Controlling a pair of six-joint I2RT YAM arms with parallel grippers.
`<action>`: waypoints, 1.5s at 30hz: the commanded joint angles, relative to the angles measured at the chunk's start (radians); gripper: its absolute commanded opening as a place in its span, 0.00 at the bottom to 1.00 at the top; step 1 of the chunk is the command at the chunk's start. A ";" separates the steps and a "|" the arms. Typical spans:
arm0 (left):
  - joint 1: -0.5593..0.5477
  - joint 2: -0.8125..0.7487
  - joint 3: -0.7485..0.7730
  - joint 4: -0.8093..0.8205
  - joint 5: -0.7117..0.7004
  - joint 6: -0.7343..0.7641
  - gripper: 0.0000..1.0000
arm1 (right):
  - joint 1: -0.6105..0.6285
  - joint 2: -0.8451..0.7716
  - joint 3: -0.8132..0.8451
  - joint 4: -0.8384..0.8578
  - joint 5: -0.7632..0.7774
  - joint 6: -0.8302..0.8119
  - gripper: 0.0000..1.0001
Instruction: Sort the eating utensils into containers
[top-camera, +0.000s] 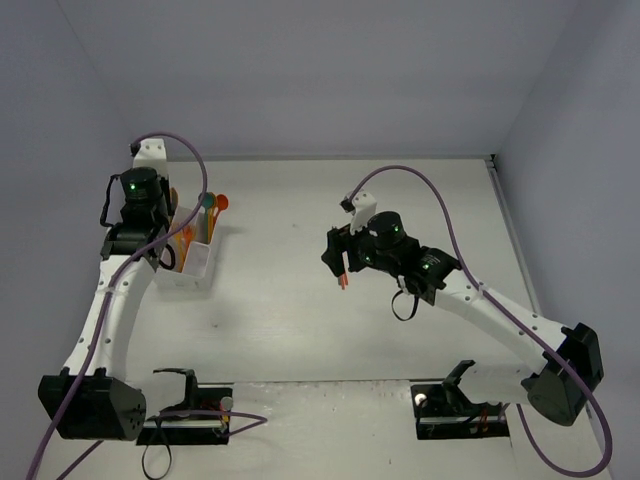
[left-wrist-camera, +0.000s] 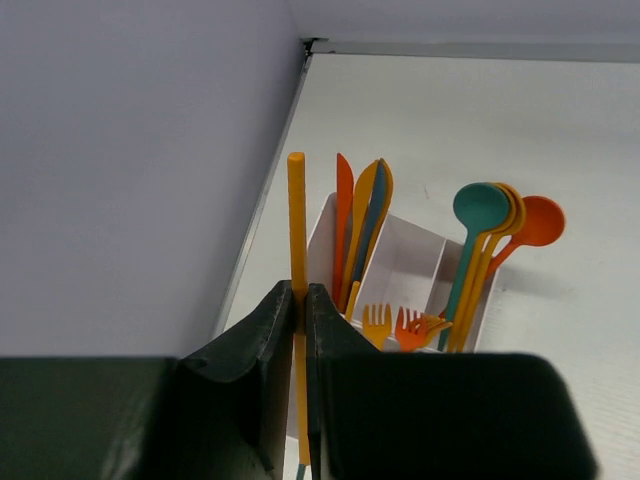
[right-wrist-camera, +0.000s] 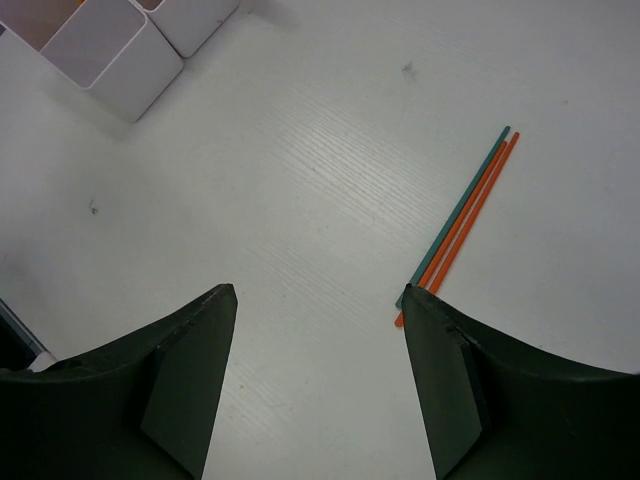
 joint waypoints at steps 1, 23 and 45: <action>0.027 0.061 -0.009 0.185 0.050 0.108 0.00 | -0.033 -0.044 -0.004 0.050 -0.024 0.008 0.64; 0.103 0.094 -0.251 0.282 -0.002 0.005 0.19 | -0.140 0.076 -0.035 -0.022 -0.013 0.117 0.53; 0.047 -0.117 0.038 -0.202 0.195 -0.317 0.72 | -0.140 0.430 0.020 -0.048 0.083 0.194 0.40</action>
